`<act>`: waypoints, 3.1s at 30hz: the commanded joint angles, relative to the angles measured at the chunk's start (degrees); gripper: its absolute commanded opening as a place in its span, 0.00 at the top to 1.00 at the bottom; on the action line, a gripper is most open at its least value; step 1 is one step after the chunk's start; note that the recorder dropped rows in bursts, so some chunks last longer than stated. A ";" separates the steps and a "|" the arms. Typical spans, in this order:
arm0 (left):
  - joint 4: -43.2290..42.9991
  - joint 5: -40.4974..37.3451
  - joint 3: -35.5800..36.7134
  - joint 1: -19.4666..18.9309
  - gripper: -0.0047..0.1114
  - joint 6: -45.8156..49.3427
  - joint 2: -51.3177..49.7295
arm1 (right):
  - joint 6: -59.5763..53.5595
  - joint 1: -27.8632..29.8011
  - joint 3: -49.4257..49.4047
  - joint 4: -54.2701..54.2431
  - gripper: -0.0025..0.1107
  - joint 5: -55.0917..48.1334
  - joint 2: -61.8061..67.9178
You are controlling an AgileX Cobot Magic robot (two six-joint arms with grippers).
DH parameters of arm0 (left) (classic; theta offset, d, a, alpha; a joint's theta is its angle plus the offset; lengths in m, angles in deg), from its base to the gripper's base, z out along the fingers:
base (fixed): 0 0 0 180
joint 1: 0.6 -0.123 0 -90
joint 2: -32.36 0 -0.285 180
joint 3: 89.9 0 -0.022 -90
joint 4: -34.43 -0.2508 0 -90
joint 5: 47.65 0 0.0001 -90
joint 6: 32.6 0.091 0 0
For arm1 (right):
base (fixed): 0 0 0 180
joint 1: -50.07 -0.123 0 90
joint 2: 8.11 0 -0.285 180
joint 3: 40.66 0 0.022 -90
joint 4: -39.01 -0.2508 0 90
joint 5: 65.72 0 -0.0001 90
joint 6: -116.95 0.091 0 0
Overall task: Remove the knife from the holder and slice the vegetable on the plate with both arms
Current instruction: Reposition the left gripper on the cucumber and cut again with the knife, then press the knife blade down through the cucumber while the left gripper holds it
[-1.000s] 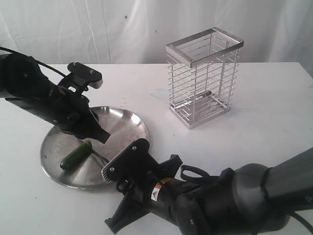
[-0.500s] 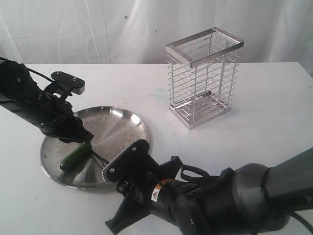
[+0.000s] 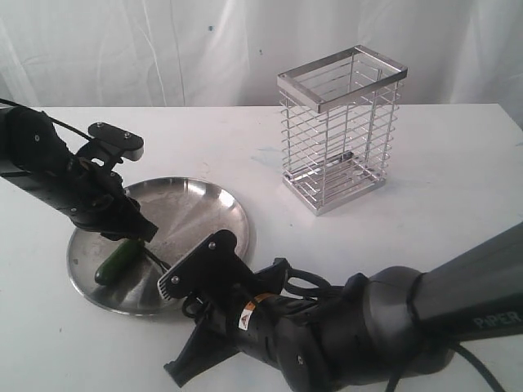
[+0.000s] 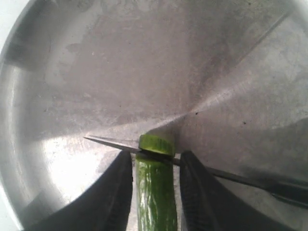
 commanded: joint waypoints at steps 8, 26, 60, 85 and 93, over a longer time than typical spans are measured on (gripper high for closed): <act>-0.92 0.50 0.12 -0.14 0.62 -0.11 0.17 | -0.36 0.06 0.28 0.40 0.98 -1.09 0.17; -3.85 3.64 0.12 -1.76 0.62 -0.26 0.17 | -0.36 0.06 0.28 0.40 0.98 -1.24 0.17; -3.64 5.74 0.12 -3.47 0.62 -1.44 -3.93 | -0.36 0.06 0.28 0.82 0.98 -1.09 0.17; -3.35 2.37 0.01 -3.47 0.62 -1.48 -0.03 | -0.23 0.06 0.28 0.82 0.98 -1.71 0.17; -1.17 -0.65 0.11 2.24 0.62 -0.12 0.22 | -0.23 0.06 0.28 0.82 0.98 -1.50 0.17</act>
